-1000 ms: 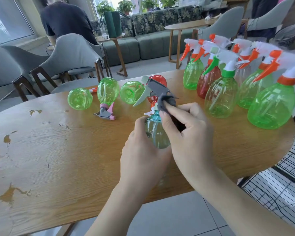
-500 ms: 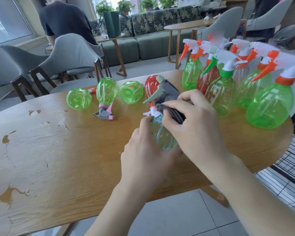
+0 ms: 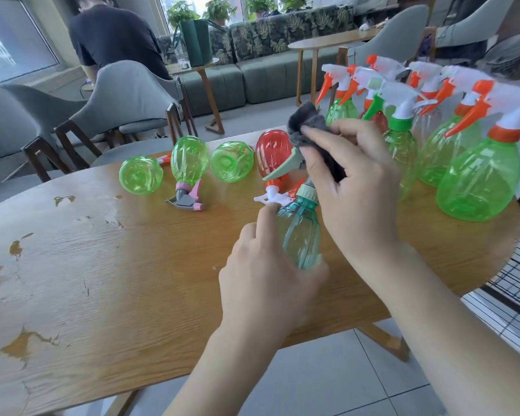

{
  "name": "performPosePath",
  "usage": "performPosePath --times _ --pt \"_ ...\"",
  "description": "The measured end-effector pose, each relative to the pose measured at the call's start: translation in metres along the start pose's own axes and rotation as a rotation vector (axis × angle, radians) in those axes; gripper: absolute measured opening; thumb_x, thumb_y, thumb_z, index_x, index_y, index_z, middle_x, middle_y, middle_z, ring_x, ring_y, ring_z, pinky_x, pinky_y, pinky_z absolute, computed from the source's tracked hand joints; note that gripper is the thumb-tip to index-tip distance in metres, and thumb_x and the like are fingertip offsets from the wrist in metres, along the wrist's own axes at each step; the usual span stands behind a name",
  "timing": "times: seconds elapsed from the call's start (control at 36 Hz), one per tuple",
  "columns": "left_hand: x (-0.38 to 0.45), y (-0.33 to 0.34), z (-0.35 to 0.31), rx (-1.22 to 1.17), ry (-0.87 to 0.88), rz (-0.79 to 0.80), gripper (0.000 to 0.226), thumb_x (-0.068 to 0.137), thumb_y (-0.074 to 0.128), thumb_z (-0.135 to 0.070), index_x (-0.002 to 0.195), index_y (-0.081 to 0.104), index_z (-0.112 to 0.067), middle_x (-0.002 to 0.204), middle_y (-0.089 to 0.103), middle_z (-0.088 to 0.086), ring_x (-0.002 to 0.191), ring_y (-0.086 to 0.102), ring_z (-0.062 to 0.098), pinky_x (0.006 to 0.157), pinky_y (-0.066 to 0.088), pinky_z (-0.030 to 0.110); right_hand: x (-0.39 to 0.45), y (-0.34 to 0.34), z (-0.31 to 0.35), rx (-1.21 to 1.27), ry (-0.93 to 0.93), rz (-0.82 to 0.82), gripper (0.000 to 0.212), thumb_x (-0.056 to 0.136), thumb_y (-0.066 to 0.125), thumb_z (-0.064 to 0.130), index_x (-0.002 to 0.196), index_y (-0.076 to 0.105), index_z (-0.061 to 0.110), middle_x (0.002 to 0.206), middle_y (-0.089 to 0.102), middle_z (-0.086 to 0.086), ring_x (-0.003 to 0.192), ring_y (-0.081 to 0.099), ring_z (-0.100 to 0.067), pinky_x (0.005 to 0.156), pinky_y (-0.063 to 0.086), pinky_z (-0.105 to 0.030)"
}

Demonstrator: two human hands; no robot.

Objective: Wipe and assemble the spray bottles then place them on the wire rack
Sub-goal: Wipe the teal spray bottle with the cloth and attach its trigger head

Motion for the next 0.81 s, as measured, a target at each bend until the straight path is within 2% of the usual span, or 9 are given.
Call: performPosePath --times 0.11,0.17,0.31,0.42,0.53,0.67,0.81 --pt "0.002 0.0 0.002 -0.01 0.005 0.008 0.087 0.076 0.073 -0.06 0.148 0.027 -0.043 0.117 0.054 -0.014 0.106 0.059 0.017 0.081 0.051 0.036 -0.001 0.003 -0.003 -0.031 0.02 0.034 0.022 0.097 0.069 0.01 0.117 0.076 0.004 0.104 0.066 -0.012 0.094 0.064 -0.022 0.087 0.047 -0.016" --pt "0.001 0.0 0.002 0.001 0.011 0.007 0.087 0.076 0.073 -0.059 0.148 0.027 -0.043 0.118 0.054 -0.014 0.108 0.058 0.016 0.08 0.049 0.033 -0.002 0.003 -0.003 -0.031 0.035 0.034 0.021 0.095 0.07 0.009 0.114 0.077 0.004 0.101 0.067 -0.012 0.092 0.063 -0.021 0.085 0.044 -0.012" --pt "-0.001 0.0 -0.001 0.016 0.014 0.006 0.083 0.078 0.073 -0.062 0.146 0.032 -0.039 0.119 0.056 -0.012 0.107 0.059 0.019 0.076 0.042 0.032 -0.011 0.006 0.005 0.019 0.017 0.078 0.017 0.091 0.073 0.01 0.107 0.08 0.008 0.099 0.068 -0.008 0.089 0.065 -0.023 0.081 0.053 -0.028" --pt "0.002 -0.002 -0.001 -0.024 0.004 0.017 0.068 0.074 0.07 -0.061 0.127 0.042 -0.031 0.104 0.054 -0.011 0.095 0.059 0.022 0.069 0.039 0.034 -0.019 0.016 0.016 0.052 -0.046 0.174 0.017 0.09 0.074 0.015 0.105 0.081 0.013 0.1 0.069 -0.006 0.095 0.061 -0.026 0.088 0.05 -0.026" --pt "0.003 -0.003 0.002 -0.034 0.017 -0.004 0.071 0.07 0.07 -0.067 0.126 0.042 -0.033 0.101 0.055 -0.012 0.091 0.06 0.02 0.069 0.046 0.036 -0.019 0.016 0.015 0.045 -0.088 0.207 0.017 0.089 0.076 0.015 0.105 0.082 0.015 0.1 0.07 -0.005 0.096 0.059 -0.025 0.089 0.048 -0.023" --pt "0.002 -0.002 0.001 -0.04 0.026 -0.005 0.081 0.072 0.073 -0.067 0.14 0.037 -0.041 0.11 0.058 -0.014 0.102 0.062 0.02 0.082 0.055 0.042 -0.018 0.01 0.007 0.008 -0.065 0.139 0.019 0.089 0.073 0.011 0.107 0.08 0.01 0.1 0.067 -0.009 0.095 0.064 -0.029 0.089 0.051 -0.025" --pt "0.002 0.0 0.0 -0.019 0.038 -0.006 0.085 0.071 0.073 -0.068 0.142 0.036 -0.041 0.116 0.058 -0.014 0.107 0.062 0.019 0.083 0.055 0.04 -0.018 0.006 0.003 0.004 -0.057 0.096 0.019 0.089 0.073 0.011 0.107 0.079 0.008 0.101 0.068 -0.011 0.095 0.067 -0.029 0.087 0.056 -0.032"
Point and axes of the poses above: each hand's wrist, its own x-axis towards the middle knuckle, its own y-axis out of the palm, z = x × y, the point moved 3 cm from there along x, towards the middle knuckle
